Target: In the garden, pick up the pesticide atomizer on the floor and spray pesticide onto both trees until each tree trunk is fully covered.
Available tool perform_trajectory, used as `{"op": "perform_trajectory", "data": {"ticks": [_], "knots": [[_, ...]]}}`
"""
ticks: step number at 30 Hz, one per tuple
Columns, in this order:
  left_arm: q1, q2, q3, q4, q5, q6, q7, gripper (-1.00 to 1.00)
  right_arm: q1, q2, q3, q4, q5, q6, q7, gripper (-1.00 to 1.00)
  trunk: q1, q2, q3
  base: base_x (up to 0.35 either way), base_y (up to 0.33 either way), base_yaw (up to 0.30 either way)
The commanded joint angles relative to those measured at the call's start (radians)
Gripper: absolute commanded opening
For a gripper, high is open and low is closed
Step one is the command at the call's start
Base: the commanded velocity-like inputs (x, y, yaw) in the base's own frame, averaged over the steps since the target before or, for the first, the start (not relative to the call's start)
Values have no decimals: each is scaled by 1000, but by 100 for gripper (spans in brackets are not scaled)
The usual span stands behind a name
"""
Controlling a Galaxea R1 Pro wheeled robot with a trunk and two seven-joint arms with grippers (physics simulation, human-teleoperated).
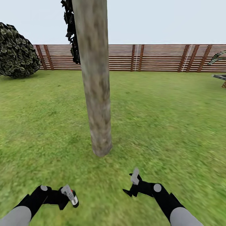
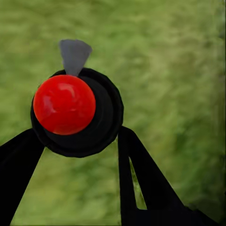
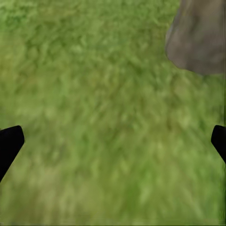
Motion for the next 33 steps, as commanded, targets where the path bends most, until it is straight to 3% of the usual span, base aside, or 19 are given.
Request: {"op": "perform_trajectory", "data": {"ticks": [1,4,7,8,11,12,14,15,19,26,33], "knots": [[-10,-1,7,-1,-16,-1,-44,-100,-9,1,-1,-1,10,4,9,100,0,0,-1,0,0,0],[-29,-3,4,-16,-23,1,-114,-100,-21,1,-1,-1,11,33,38,100,0,0,-1,0,0,0],[-35,-5,2,-45,-34,4,-137,-100,-26,2,-1,0,11,43,51,100,0,0,-1,0,0,0],[-37,-9,-22,-52,-86,9,-143,-100,-27,7,-1,-2,10,46,55,100,0,0,-1,0,0,0],[-37,-16,-29,-52,-106,17,-144,-100,-27,23,7,-4,12,47,60,100,0,0,-1,0,0,0],[-37,-21,-31,-51,-110,22,-144,-100,-27,32,23,-5,18,47,67,100,0,0,-1,0,0,0],[-37,-30,-44,-48,-117,29,-144,-100,-27,54,96,-8,45,48,83,100,0,0,-1,0,0,0],[-37,-43,-82,-43,-123,34,-145,-100,-27,67,156,-13,59,48,91,-100,0,0,-1,0,0,0],[-37,-49,-101,-41,-123,34,-146,-100,-27,72,169,-28,62,49,93,-100,0,0,-1,0,0,0],[-37,-108,-153,-41,-161,35,-145,-100,-27,103,172,-62,61,49,114,-100,0,0,-1,0,0,0],[-37,-159,-160,-51,-184,36,-143,-100,-27,131,172,-65,62,49,118,-100,0,0,-1,0,0,0]]}}
